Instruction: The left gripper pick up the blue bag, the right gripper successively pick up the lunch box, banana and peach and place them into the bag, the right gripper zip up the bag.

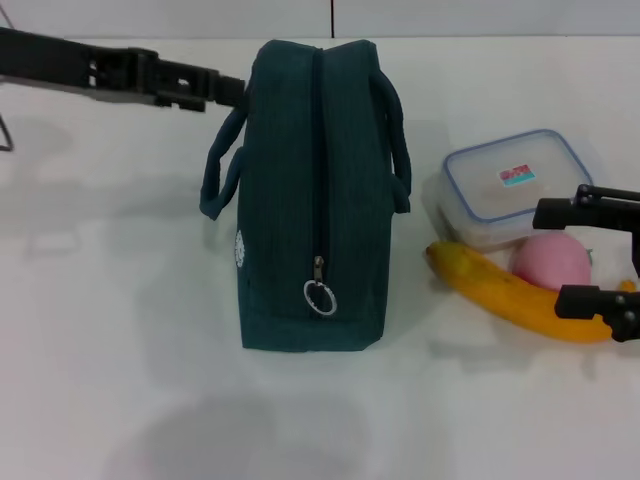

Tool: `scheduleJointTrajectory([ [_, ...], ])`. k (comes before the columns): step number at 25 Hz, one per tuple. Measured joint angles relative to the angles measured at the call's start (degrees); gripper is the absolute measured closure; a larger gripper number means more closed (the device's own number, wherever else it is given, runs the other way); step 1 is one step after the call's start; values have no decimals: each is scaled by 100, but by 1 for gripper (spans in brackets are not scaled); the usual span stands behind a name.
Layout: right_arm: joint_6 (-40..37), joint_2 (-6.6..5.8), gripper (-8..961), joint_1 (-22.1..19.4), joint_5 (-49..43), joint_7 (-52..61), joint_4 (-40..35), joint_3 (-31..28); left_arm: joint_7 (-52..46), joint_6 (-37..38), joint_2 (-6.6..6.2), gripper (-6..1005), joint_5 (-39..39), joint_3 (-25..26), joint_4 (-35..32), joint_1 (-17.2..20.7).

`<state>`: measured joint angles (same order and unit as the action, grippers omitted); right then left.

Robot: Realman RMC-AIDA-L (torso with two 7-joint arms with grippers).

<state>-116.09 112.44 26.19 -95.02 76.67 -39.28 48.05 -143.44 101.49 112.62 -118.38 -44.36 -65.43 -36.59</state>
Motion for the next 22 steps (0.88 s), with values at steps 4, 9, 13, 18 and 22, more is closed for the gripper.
scheduleJointTrajectory([
  [4, -1, 11, 137, -13, 1, -2, 0, 10, -102, 0, 125, 200, -150, -48, 102, -146],
  [9, -1, 42, 137, -91, 2, -41, 0, 11, -271, -4, 233, 200, -462, -71, 129, -373],
  [13, -3, 65, 138, -137, 2, -113, 0, 11, -425, -21, 284, 200, -696, -77, 150, -554],
  [18, -4, 73, 138, -184, 2, -201, 81, 11, -530, -131, 323, 200, -1065, -79, 198, -731],
  [22, -3, 72, 138, -234, 2, -222, 101, 10, -546, -146, 324, 199, -1232, -76, 348, -895],
])
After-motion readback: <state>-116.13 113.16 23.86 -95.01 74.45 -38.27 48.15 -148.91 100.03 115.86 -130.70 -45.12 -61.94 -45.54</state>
